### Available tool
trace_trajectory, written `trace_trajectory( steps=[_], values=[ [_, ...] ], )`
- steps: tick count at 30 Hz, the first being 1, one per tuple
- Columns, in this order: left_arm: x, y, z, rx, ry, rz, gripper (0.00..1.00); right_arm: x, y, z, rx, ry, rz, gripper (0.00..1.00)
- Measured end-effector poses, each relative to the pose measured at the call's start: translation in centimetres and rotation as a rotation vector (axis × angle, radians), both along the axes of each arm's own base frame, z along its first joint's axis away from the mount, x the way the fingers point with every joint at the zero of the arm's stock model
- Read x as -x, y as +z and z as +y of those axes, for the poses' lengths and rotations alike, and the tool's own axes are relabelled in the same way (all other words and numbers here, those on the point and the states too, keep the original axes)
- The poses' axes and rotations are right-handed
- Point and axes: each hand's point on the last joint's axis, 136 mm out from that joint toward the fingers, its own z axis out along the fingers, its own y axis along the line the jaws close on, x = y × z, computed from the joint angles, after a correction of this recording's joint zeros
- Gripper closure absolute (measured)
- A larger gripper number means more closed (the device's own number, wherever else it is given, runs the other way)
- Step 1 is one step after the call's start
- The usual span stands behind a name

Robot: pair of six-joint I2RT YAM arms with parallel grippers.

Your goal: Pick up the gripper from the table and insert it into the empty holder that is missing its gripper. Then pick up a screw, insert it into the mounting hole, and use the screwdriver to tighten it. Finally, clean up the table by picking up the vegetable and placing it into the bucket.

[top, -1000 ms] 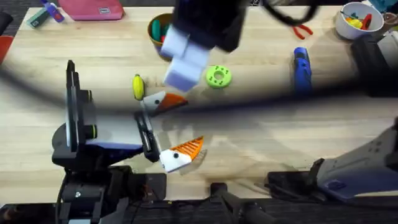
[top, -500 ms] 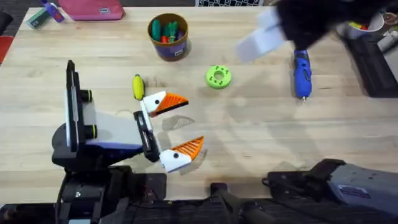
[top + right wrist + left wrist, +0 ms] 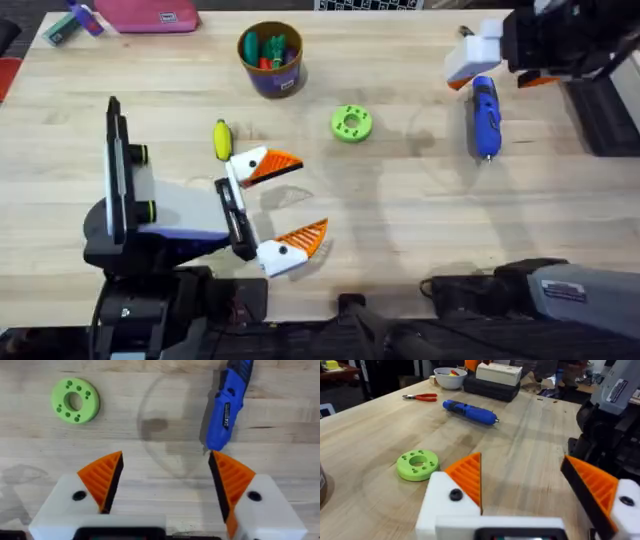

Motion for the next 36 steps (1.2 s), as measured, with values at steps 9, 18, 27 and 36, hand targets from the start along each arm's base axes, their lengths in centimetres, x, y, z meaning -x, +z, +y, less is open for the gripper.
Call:
trace_trajectory(
  steps=[9, 18, 27, 36],
  values=[
    [0.0, 0.0, 0.0, 0.0, 0.0, 0.0, 0.015, -1.0, -1.0, -0.1, 0.001, -0.011, 0.018, 0.008],
    [0.0, 0.0, 0.0, 0.0, 0.0, 0.0, 0.014, -1.3, -1.9, -0.1, 0.005, -0.012, 0.046, 0.008],
    [0.0, 0.0, 0.0, -0.003, 0.0, -0.007, 0.98, -1.6, -1.8, -0.2, -0.002, -0.033, 0.035, 0.008],
    [0.0, 0.0, 0.0, -0.003, 0.0, -0.007, 0.982, -5.5, -3.4, -4.7, -0.021, -0.211, -0.012, 0.008]
  ],
)
